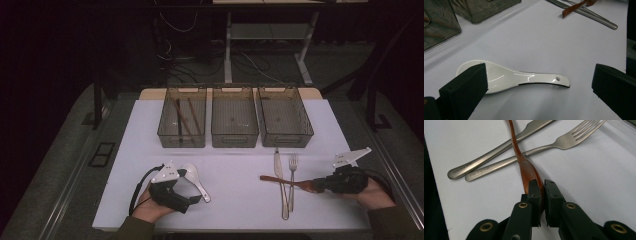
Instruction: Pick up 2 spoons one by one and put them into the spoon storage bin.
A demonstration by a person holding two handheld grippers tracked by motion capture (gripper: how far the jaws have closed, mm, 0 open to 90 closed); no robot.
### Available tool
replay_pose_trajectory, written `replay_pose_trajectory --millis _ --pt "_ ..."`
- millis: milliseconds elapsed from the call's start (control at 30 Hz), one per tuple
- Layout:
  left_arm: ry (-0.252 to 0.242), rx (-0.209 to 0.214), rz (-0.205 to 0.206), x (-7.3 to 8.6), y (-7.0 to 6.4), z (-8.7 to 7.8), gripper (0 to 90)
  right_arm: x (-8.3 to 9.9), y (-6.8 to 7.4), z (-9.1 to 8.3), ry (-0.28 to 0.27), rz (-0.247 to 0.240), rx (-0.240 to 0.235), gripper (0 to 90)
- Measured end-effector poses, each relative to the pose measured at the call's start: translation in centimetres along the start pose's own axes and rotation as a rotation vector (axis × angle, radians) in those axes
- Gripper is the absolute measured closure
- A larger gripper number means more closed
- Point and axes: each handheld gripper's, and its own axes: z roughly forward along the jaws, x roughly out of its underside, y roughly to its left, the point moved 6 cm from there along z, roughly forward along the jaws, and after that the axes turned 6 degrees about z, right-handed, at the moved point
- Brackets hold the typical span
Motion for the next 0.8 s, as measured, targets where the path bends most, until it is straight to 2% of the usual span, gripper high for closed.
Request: replay_pose_trajectory --millis 200,400,800 --pt "0.0 0.0 -0.003 0.1 0.1 0.0 0.0 -0.8 -0.1 -0.4 -0.05 0.011 0.003 83.8" --pt "0.007 -0.002 -0.002 0.4 0.4 -0.1 0.0 -1.7 -0.3 -0.6 -0.093 0.018 0.033 83.8" --pt "0.005 -0.007 -0.004 0.4 0.5 -0.2 0.0 -3.9 0.2 -0.8 -0.148 0.016 0.067 83.8"
